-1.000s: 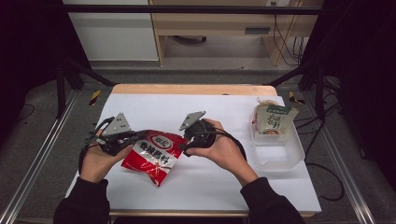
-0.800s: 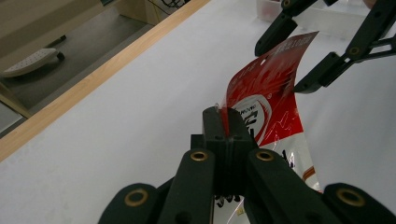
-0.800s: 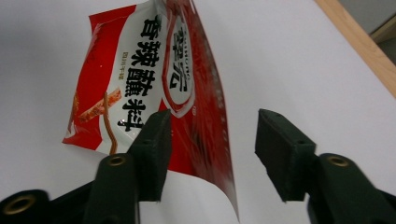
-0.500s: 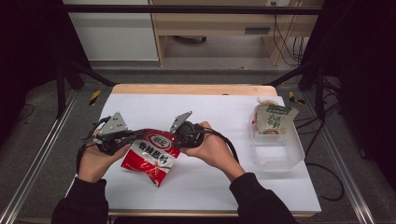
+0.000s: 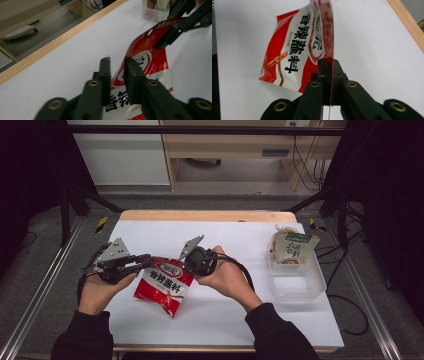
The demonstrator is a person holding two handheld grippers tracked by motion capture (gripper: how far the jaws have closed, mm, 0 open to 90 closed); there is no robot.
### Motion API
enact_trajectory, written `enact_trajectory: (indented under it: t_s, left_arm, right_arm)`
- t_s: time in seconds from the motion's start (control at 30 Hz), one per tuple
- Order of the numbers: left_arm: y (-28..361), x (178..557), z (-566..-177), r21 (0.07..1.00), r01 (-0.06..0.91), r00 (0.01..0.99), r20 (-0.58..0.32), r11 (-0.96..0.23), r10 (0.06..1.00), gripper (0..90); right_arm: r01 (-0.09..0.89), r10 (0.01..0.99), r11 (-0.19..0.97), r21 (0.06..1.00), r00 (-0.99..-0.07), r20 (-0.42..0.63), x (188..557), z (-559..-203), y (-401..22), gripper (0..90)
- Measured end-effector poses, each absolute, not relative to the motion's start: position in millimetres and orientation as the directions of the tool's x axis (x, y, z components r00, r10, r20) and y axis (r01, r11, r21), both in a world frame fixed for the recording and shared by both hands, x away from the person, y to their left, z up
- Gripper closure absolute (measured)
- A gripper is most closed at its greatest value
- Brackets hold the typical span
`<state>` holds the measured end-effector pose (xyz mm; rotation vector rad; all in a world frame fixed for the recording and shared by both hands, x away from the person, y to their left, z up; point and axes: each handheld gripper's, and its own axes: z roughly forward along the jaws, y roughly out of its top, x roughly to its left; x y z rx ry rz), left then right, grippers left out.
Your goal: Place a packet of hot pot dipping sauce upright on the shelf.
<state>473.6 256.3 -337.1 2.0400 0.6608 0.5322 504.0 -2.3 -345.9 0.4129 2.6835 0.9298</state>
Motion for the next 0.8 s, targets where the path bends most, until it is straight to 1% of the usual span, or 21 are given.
enact_trajectory:
  t_s: [0.07, 0.13, 0.23, 0.27, 0.37, 0.6, 0.8]
  left_arm:
    - [258.0, 474.7, -337.6, 0.866, 0.253, 0.762, 0.096, -0.431, 0.641, 56.6]
    - [258.0, 474.1, -338.9, 0.870, 0.242, 0.763, 0.103, -0.429, 0.638, 49.5]
    - [259.0, 474.0, -342.3, 0.865, 0.235, 0.755, 0.125, -0.444, 0.644, 35.1]
    - [260.4, 474.4, -343.8, 0.865, 0.239, 0.749, 0.126, -0.442, 0.651, 32.4]
    - [265.6, 476.4, -349.3, 0.867, 0.258, 0.735, 0.110, -0.426, 0.669, 27.3]
    - [275.9, 478.3, -364.5, 0.852, 0.296, 0.715, 0.102, -0.432, 0.692, 21.8]
    - [286.2, 482.4, -387.5, 0.831, 0.349, 0.701, 0.075, -0.432, 0.709, 13.9]
  right_arm:
    - [0.170, 0.340, 0.753, 0.636, -0.927, -0.155, 505.0, -341.7, -2.3, 90.0]
    - [0.171, 0.343, 0.761, 0.626, -0.925, -0.164, 507.0, -337.0, -2.4, 90.0]
    - [0.180, 0.351, 0.763, 0.620, -0.922, -0.163, 510.3, -329.6, -3.9, 90.0]
    - [0.179, 0.349, 0.764, 0.620, -0.923, -0.164, 511.5, -327.1, -5.0, 90.0]
    - [0.188, 0.357, 0.763, 0.619, -0.920, -0.161, 512.9, -318.6, -8.3, 90.0]
    - [0.184, 0.358, 0.780, 0.598, -0.915, -0.186, 514.1, -302.0, -19.0, 90.0]
    - [0.195, 0.374, 0.791, 0.580, -0.904, -0.206, 518.4, -295.6, -34.2, 90.0]
